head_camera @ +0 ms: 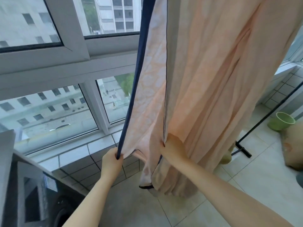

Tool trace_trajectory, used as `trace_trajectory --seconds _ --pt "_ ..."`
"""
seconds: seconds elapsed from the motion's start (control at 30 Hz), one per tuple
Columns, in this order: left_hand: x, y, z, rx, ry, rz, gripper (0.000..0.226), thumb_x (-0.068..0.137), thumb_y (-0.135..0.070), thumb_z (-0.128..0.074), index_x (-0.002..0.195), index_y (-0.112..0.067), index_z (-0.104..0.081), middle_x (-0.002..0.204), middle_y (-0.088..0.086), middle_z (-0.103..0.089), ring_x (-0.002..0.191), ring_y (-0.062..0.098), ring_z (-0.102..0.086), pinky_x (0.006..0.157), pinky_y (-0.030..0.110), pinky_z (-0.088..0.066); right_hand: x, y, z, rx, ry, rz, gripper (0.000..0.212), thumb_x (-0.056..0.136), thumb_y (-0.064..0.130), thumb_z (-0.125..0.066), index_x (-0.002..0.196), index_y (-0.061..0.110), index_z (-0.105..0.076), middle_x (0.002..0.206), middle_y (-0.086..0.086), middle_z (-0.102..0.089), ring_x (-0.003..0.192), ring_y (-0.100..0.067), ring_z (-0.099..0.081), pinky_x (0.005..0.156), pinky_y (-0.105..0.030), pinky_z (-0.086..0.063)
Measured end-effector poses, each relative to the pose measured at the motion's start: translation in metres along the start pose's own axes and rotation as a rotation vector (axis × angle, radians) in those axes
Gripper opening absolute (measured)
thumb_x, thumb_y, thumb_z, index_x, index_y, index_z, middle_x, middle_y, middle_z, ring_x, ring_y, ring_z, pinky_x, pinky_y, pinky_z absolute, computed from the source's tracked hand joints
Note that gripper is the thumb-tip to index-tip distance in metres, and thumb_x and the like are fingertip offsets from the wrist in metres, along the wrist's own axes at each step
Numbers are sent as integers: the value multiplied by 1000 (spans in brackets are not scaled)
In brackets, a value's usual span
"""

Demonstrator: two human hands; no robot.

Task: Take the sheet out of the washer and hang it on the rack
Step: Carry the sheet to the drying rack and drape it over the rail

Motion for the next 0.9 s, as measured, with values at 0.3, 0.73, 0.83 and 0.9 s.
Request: trace_trajectory --seconds 0.3,0.73,0.83,0.9 --pt "8 33 53 -56 -135 102 11 89 -3 -54 84 -12 -50 78 12 -58 68 29 -58 52 31 -41 -17 -45 -8 -91 69 -112 26 97 22 -46 70 26 -45 64 13 -45 56 -8 -46 46 -21 -28" --pt "31 3 110 13 -240 1 10 84 -3 -58 86 -13 -56 79 5 -62 70 26 -55 61 31 -38 -30 -45 -20 -42 72 -121 34 94 32 -49 63 36 -38 59 14 -45 53 -4 -45 44 -21 -27" --pt "-1 28 45 76 -18 50 20 90 -10 -56 75 -22 -54 71 3 -63 71 27 -61 55 31 -39 -37 -35 -22 43 54 -116 32 92 38 -47 62 33 -39 56 10 -45 50 -5 -46 44 -20 -29" --pt "-16 31 25 100 20 33 25 92 -10 -54 69 -22 -53 65 -1 -63 67 22 -61 54 29 -37 -39 -25 -19 63 33 -73 25 90 42 -44 66 32 -43 61 9 -50 55 -8 -51 47 -26 -39"
Point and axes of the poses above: each hand's wrist, its own x-axis towards the middle knuckle, its own z-axis out of the back of the hand, y = z × x, the point moved 7 cm from there along x, towards the middle knuckle
